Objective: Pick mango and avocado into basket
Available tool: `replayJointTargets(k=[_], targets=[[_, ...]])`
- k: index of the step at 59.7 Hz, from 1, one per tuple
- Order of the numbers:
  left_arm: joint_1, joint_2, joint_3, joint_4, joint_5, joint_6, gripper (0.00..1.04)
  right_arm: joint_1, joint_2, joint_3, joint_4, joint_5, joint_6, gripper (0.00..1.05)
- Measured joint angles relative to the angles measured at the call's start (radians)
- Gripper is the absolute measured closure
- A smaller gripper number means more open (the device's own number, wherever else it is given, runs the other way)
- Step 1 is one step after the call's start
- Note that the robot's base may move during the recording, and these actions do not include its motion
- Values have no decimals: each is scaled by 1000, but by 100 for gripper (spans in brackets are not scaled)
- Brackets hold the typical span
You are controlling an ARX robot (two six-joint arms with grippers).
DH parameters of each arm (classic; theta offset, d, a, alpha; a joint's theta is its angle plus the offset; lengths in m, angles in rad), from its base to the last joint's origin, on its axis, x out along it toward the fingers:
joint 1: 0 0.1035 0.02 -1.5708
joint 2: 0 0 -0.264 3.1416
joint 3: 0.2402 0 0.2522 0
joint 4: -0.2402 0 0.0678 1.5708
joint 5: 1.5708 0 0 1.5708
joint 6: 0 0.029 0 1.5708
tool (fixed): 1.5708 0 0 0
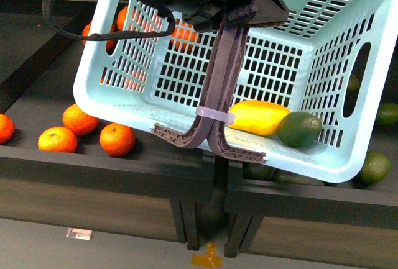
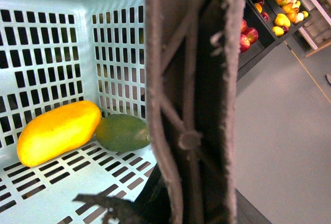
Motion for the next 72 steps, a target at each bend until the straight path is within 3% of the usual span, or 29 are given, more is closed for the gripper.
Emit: replayJointTargets(k=[24,31,45,72], targets=[[0,0,0,0,0,0,100,0,-125,0,-125,0,0,103],[0,0,0,0,0,0,100,0,-273,0,-292,0,0,103],[0,0,0,0,0,0,100,0,-296,0,-302,1,-1,102],[0,0,0,0,0,1,100,0,-297,0,-302,1,0,25]])
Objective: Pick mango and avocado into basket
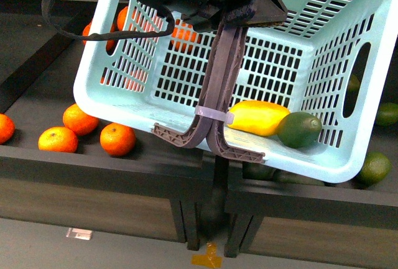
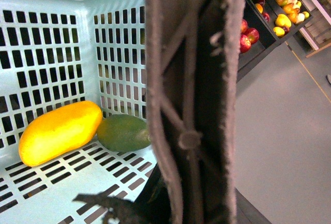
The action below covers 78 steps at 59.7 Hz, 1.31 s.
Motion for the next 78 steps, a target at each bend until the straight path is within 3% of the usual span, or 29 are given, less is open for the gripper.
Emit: replayJointTargets(k=[7,78], targets=[[-6,0,0,0,0,-1,100,0,0,0,-1,3,0,7],[-1,0,0,0,3,-2,100,0,-4,0,-2,-1,0,9]])
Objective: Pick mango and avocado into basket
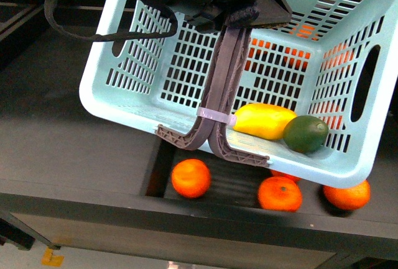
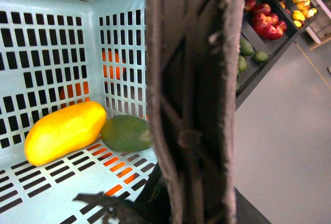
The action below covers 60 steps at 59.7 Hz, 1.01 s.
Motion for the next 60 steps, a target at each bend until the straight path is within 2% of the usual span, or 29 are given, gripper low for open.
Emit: replayJointTargets(k=[29,31,35,37,38,39,40,41,43,47,50,60], targets=[[18,0,0,0,-26,2,100,-3,1,-1,-1,-5,0,9],[3,2,-15,59,-122,-47,100,-3,1,-1,-1,-5,0,9],[-44,41,-46,331,-533,-274,100,-3,2,-1,-1,-4,0,9],[-56,67,-46,427,-692,-394,100,-3,1,-1,-1,-5,0,9],[-59,78,-46,460,-767,-478,100,-3,0,-1,-1,-5,0,9],[-61,95,-39,501,-884,-581,100,-3,0,-1,-1,-5,0,9],[-61,99,-36,507,-908,-581,100,-3,1,-1,-1,-5,0,9],[-56,114,-18,519,-1010,-679,100,-3,1,-1,-1,-4,0,9],[-41,132,14,521,-1121,-809,100,-3,1,-1,-1,-2,0,9],[-1,164,86,515,-1237,-944,100,-3,1,-1,-1,2,0,9],[26,182,132,502,-1271,-992,100,-3,0,-1,-1,1,0,9],[110,301,268,418,-1304,-1142,100,-3,0,-1,-1,-2,0,9]])
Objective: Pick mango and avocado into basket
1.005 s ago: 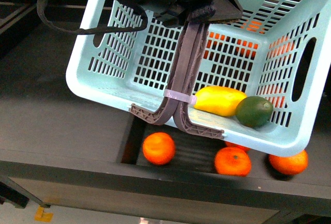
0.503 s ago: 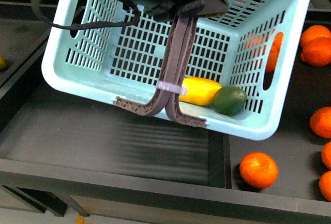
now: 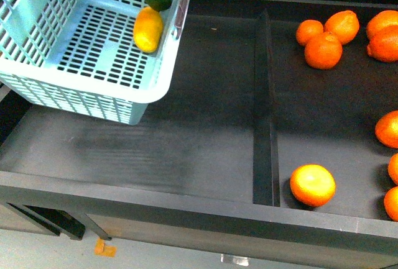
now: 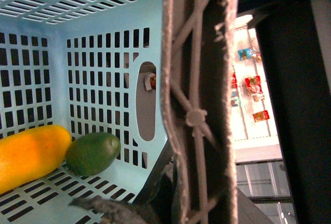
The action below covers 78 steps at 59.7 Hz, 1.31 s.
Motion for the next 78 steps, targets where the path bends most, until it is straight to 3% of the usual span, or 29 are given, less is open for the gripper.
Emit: replayJointTargets(k=[17,43,57,71,78], targets=[[-10,150,171,-188,156,-137,100,0,0,0,0,0,0,9],[-15,239,360,-529,211,-249,100,0,0,0,0,0,0,9],[-19,240,409,-717,227,-256,57,0,0,0,0,0,0,9],[-40,201,459,-1019,201,-257,9,0,0,0,0,1,0,9],[-58,126,423,-1112,159,-266,9,0,0,0,0,0,0,9]])
